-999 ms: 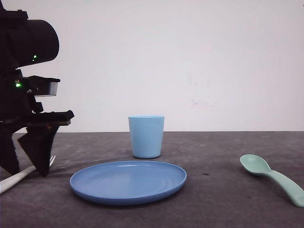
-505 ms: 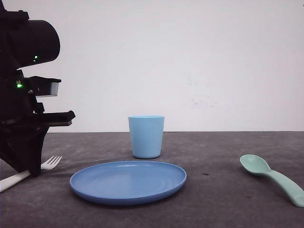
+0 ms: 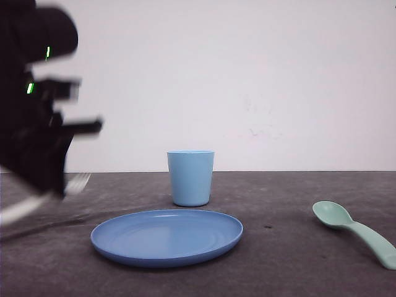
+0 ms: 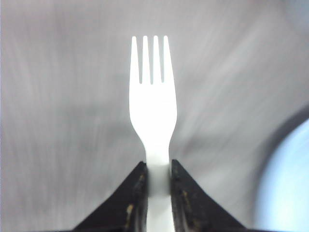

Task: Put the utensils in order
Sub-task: 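Lift the white fork and carry it over the light-blue cup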

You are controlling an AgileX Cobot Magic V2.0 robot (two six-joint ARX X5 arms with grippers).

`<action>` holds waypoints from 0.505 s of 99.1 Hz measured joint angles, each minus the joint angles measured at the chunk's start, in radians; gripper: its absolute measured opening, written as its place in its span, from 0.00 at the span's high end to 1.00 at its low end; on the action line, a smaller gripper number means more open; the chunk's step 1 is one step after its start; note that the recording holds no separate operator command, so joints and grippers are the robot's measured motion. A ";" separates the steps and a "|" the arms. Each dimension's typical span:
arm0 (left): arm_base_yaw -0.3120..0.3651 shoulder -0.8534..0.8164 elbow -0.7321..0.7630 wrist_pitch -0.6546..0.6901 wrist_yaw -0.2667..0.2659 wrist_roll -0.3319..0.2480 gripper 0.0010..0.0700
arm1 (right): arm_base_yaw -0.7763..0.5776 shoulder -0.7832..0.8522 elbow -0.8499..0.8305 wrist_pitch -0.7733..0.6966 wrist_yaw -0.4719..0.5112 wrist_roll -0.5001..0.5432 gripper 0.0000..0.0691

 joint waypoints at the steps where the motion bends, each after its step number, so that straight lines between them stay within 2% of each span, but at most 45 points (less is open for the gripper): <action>1: -0.001 -0.008 0.005 0.006 0.000 0.000 0.95 | 0.000 0.000 0.000 0.000 0.000 0.000 0.02; 10: -0.009 -0.079 0.036 0.075 0.007 0.005 0.95 | 0.000 0.000 0.000 0.000 0.000 0.000 0.02; 17: -0.014 -0.126 0.044 0.148 0.035 0.014 0.95 | 0.000 0.000 0.000 0.000 0.000 0.000 0.02; 43: -0.031 -0.176 0.044 0.500 0.227 0.024 0.95 | 0.000 0.000 0.000 0.000 0.000 0.000 0.02; 50: -0.035 -0.170 0.044 0.594 0.259 0.024 0.95 | 0.000 0.000 0.000 0.000 0.000 0.000 0.02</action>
